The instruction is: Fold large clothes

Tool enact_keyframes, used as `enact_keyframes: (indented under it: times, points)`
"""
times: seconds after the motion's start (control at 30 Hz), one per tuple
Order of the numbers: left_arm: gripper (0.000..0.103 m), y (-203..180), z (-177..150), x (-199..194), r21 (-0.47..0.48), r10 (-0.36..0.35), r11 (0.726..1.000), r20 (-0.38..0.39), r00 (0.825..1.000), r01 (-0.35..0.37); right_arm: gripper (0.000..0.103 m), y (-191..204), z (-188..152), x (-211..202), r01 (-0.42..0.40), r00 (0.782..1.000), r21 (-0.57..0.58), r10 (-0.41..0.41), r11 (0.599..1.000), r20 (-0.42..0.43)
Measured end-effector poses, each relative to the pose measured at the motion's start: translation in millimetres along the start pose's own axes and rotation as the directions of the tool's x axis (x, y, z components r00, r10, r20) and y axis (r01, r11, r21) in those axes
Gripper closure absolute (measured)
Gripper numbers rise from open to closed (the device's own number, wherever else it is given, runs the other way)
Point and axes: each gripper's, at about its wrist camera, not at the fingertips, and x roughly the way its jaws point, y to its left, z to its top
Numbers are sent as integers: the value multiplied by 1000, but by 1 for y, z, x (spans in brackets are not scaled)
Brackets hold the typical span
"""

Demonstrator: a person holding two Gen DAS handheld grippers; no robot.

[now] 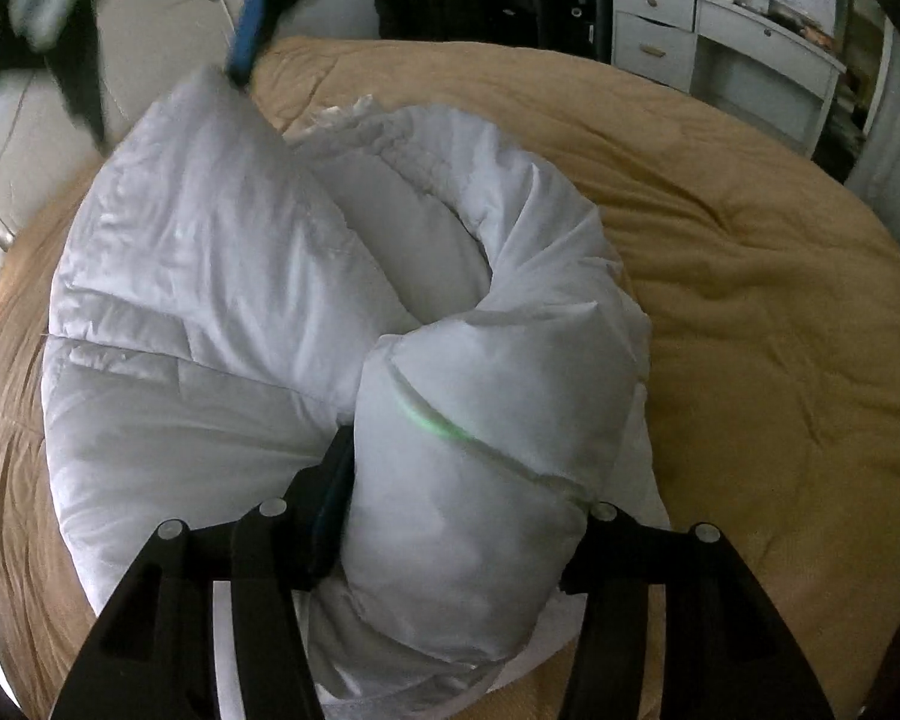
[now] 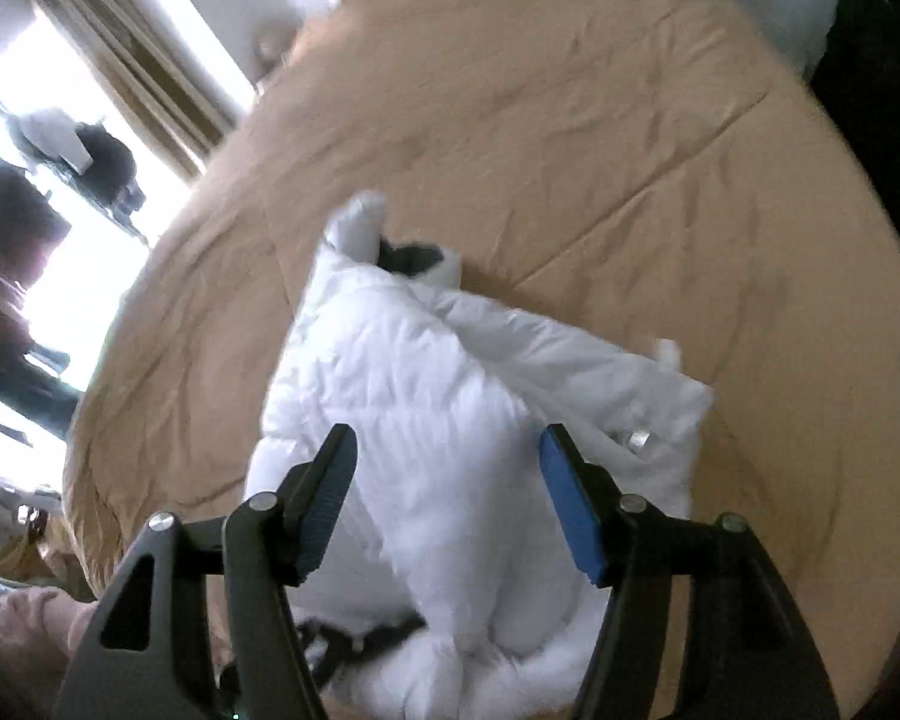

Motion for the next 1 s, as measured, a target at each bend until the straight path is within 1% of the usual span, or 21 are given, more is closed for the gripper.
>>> enact_keyframes:
  times: [0.03,0.1,0.13,0.2,0.23,0.3,0.4,0.47,0.53,0.6,0.63,0.67,0.7,0.73,0.8,0.83,0.87,0.9,0.93,0.97,1.0]
  points:
    - [51,5,3,-1,-3,-6,1000,0,1000,6,44,-2,4,19,31,998,-4,-32,999,-57]
    - [51,11,3,-3,-12,-28,1000,1,1000,28,56,-14,5,48,87,988,2,-86,996,-130]
    - [51,14,2,-4,-16,-48,999,0,999,48,57,-28,0,63,77,983,32,-70,997,-171]
    - [48,25,0,-13,-34,-115,993,-3,993,115,59,-52,-9,83,28,976,111,-3,993,-218]
    - [48,38,0,-20,-38,-148,988,-7,989,148,59,-60,-7,89,19,974,126,10,992,-225]
    - [48,51,-1,-34,-56,-200,979,-20,980,198,59,-69,-18,97,3,973,141,30,990,-231]
    - [48,80,-7,-64,-124,-290,951,-38,956,283,59,-73,-27,101,-4,972,151,40,989,-231]
    - [48,103,-12,-91,-143,-344,930,-14,939,338,58,-78,-27,110,-2,970,153,39,988,-239]
    - [48,136,-13,-119,-176,-355,917,44,934,357,58,-80,-26,109,8,969,153,31,988,-247]
    - [47,170,-6,-135,-225,-330,910,117,937,348,57,-82,-25,113,14,969,153,24,988,-246]
    - [45,190,-1,-139,-267,-281,912,153,948,313,57,-82,-25,112,19,970,151,18,988,-242]
    - [42,213,6,-137,-323,-217,910,166,962,261,57,-81,-25,111,23,971,155,15,988,-237]
    - [42,226,12,-132,-365,-182,902,165,969,231,56,-81,-25,111,27,973,159,11,987,-233]
    - [42,239,17,-119,-400,-152,894,154,976,202,56,-80,-25,113,32,974,163,6,986,-226]
    - [42,253,27,-77,-408,-128,899,107,986,161,55,-77,-25,108,40,977,171,-2,984,-213]
    - [42,256,28,-46,-414,-113,901,55,992,126,54,-77,-27,106,45,980,174,-10,984,-201]
    - [42,255,26,-25,-418,-126,900,16,992,121,54,-75,-31,102,49,982,179,-14,983,-188]
    - [41,243,21,-5,-408,-131,906,-19,991,112,53,-74,-34,100,51,985,187,-18,981,-172]
    - [37,237,19,9,-390,-100,917,-24,995,82,52,-73,-38,96,52,988,192,-23,980,-151]
    - [35,229,13,13,-371,-59,927,-7,998,52,52,-73,-41,93,61,990,194,-35,979,-134]
    - [35,224,13,14,-359,-39,933,-6,999,35,52,-70,-45,85,77,993,193,-58,978,-102]
